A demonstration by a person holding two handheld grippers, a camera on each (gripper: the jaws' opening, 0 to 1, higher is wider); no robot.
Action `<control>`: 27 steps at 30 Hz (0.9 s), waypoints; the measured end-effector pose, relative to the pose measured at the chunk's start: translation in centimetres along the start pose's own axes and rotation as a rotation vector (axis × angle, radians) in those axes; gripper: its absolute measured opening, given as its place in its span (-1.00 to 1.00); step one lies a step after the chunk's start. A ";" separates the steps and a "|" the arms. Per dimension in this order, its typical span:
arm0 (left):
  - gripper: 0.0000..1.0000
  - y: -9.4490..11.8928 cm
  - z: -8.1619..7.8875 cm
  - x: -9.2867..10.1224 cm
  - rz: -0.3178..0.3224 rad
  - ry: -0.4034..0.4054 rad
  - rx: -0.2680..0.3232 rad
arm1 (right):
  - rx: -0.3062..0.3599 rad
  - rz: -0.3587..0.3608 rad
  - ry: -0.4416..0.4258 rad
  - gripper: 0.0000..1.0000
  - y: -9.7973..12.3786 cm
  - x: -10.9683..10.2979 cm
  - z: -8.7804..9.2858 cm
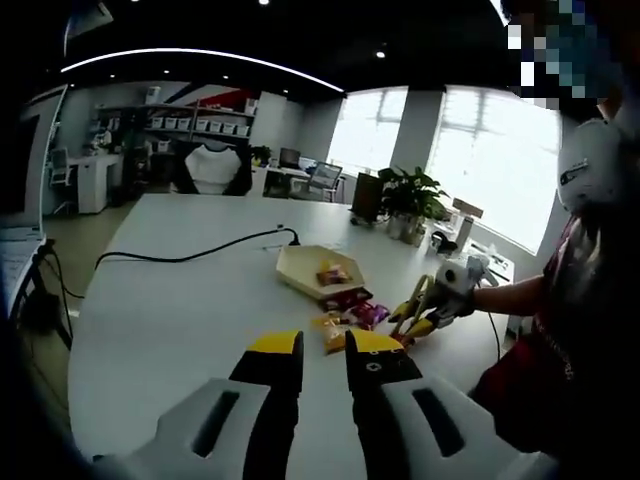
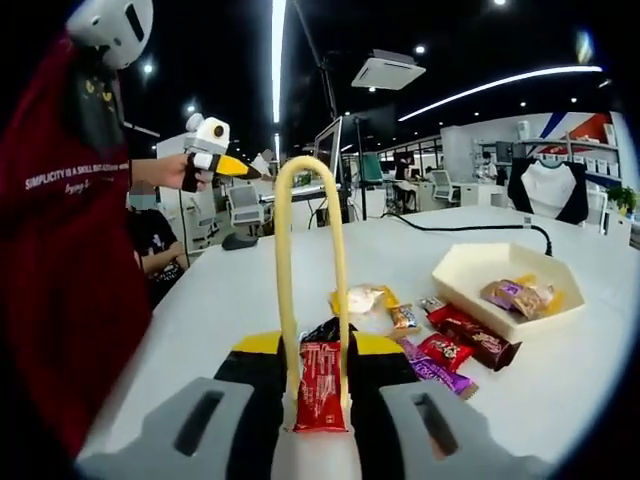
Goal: Place the target food into the container with the food tongs after gripping and lifting it, then release it inside without dropping or visibly crushing the food.
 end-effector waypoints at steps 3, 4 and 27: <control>-0.64 0.0 0.1 0.1 -0.001 -0.001 -0.007 | -0.003 0.020 -0.011 -0.64 0.0 0.1 0.0; -0.64 0.0 0.2 0.1 -0.003 -0.002 -0.009 | -0.003 0.018 -0.013 -0.64 0.0 0.0 0.1; -0.63 -0.6 -0.6 1.2 0.043 -0.027 0.022 | 0.231 0.155 -0.028 -0.63 3.3 0.1 -7.5</control>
Point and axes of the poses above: the point that each gripper's makers call its tool centre point, and the gripper's own axes: y roughly backward along the fingers, x roughly to its right, z roughly out of its underside, the point moved 1 cm from there along y, roughly backward along the fingers, and after that the axes turned 14 degrees about -y, right-handed, at the moved point
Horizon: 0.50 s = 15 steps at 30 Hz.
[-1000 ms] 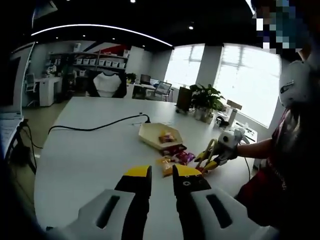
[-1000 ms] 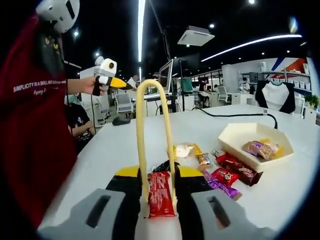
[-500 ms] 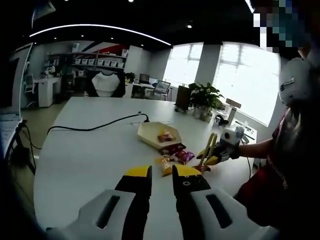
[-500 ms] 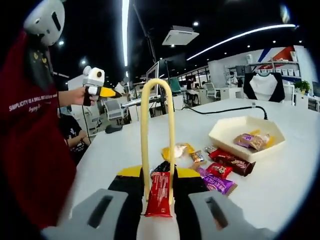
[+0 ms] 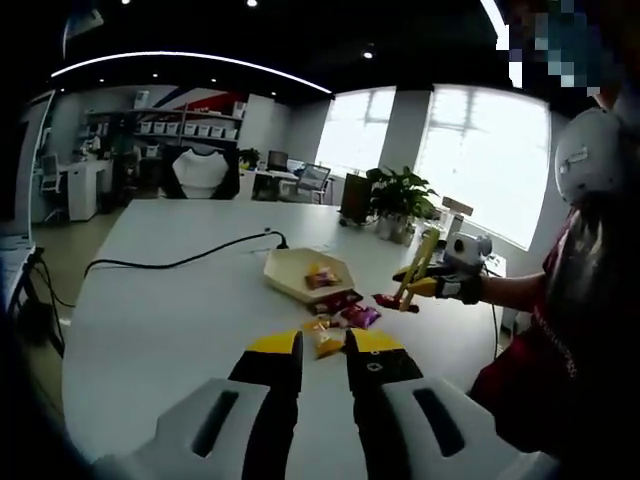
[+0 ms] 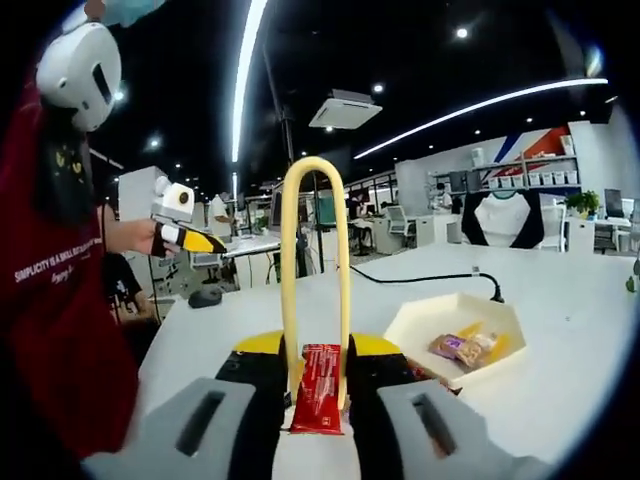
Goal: Place the target food into the container with the food tongs after gripping and lifting it, then release it inside without dropping or visibly crushing the food.
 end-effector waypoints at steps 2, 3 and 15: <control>-0.63 0.2 0.0 -0.1 -0.004 -0.002 0.006 | 0.006 0.007 0.015 -0.63 0.0 0.0 -0.5; -0.63 0.4 -0.1 -0.2 -0.007 0.001 0.011 | 0.013 0.007 0.024 -0.62 -0.1 0.0 -0.9; -0.64 0.7 -0.3 -0.6 -0.004 0.036 0.053 | 0.112 0.032 0.245 -0.61 0.5 -2.1 -7.4</control>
Point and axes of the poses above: the point that each gripper's makers call its tool centre point, and the gripper's own axes: y roughly backward along the fingers, x roughly to its right, z roughly out of its underside, the point moved 1 cm from there along y, roughly backward along the fingers, and after that the axes turned 14 degrees about -y, right-handed, at the moved point
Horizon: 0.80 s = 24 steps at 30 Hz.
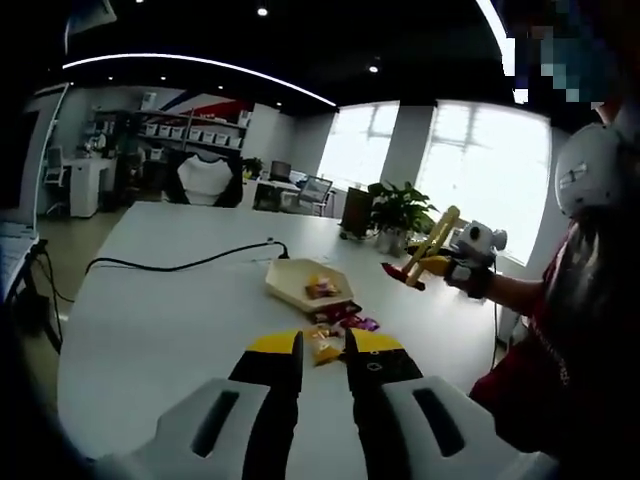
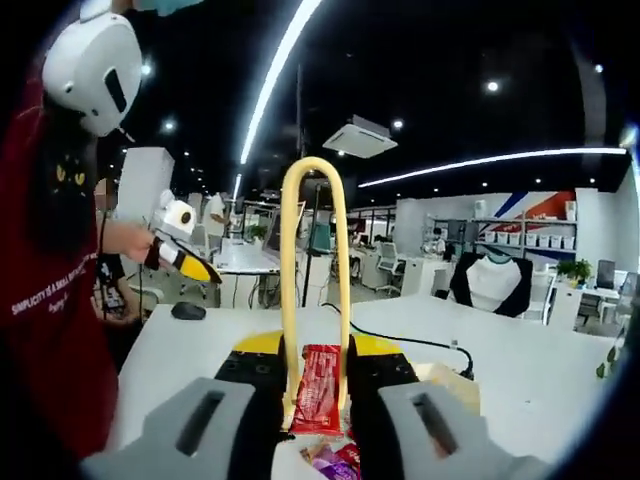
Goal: Place the target food into the container with the food tongs after gripping and lifting it, then release it inside without dropping or visibly crushing the food.
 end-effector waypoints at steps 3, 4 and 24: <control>-0.64 -0.2 -0.1 0.2 0.010 0.004 0.007 | 0.026 0.001 0.032 -0.61 0.0 -0.2 -1.5; -0.64 -0.3 -0.1 0.2 0.010 0.003 0.009 | 0.030 0.004 0.032 -0.61 -0.1 -0.3 -2.0; -0.63 1.0 1.7 0.8 -0.021 -0.011 -0.006 | 0.014 0.270 -0.178 -0.65 -2.0 7.4 -0.9</control>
Point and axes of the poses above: the point that each gripper's makers call its tool centre point, and the gripper's own axes: y roughly backward along the fingers, x roughly to its right, z roughly out of its underside, the point moved 1 cm from there along y, roughly backward along the fingers, and after that the axes turned 14 degrees about -y, right-handed, at the moved point
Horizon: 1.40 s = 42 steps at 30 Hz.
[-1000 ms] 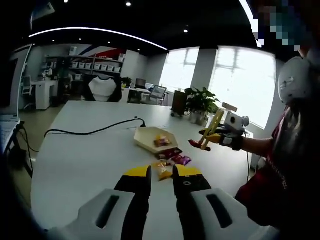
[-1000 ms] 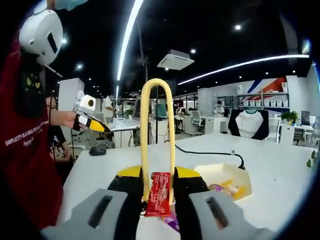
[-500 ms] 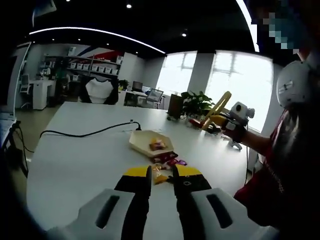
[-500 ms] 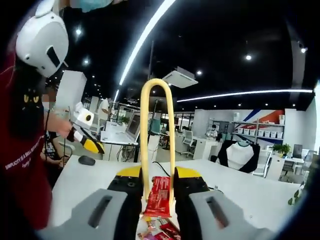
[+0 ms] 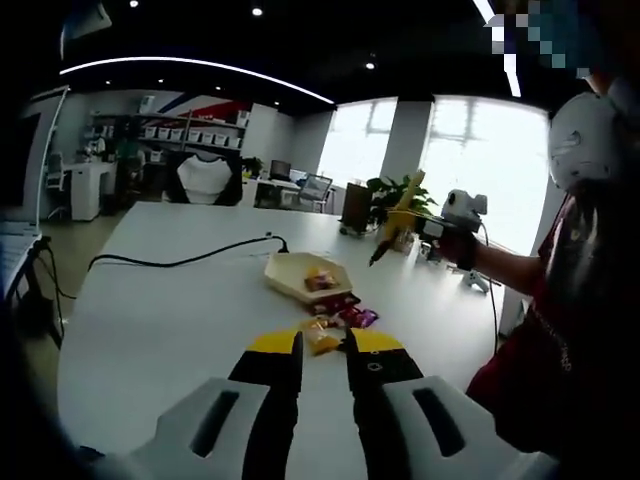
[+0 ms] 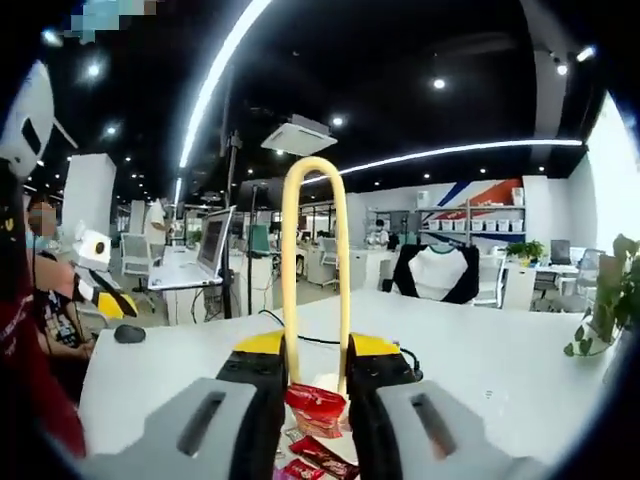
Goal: Place the target food into the container with the food tongs after gripping and lifting it, then release it inside without dropping or visibly crushing the food.
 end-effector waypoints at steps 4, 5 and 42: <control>-0.63 0.7 0.6 -0.6 -0.030 0.025 0.002 | -0.009 0.012 -0.020 -0.65 -0.9 0.9 0.4; -0.63 0.8 0.7 -0.7 -0.036 0.028 0.000 | -0.008 0.016 -0.026 -0.65 -1.2 1.1 0.4; -0.63 1.4 0.8 0.1 -0.075 0.050 0.004 | -0.094 0.116 -0.120 -0.55 -6.5 5.8 6.1</control>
Point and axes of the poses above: the point that each gripper's makers call its tool centre point, and the gripper's own axes: y roughly backward along the fingers, x roughly to its right, z roughly out of its underside, the point moved 1 cm from there along y, roughly backward along the fingers, and after that the axes turned 14 degrees about -y, right-handed, at the moved point
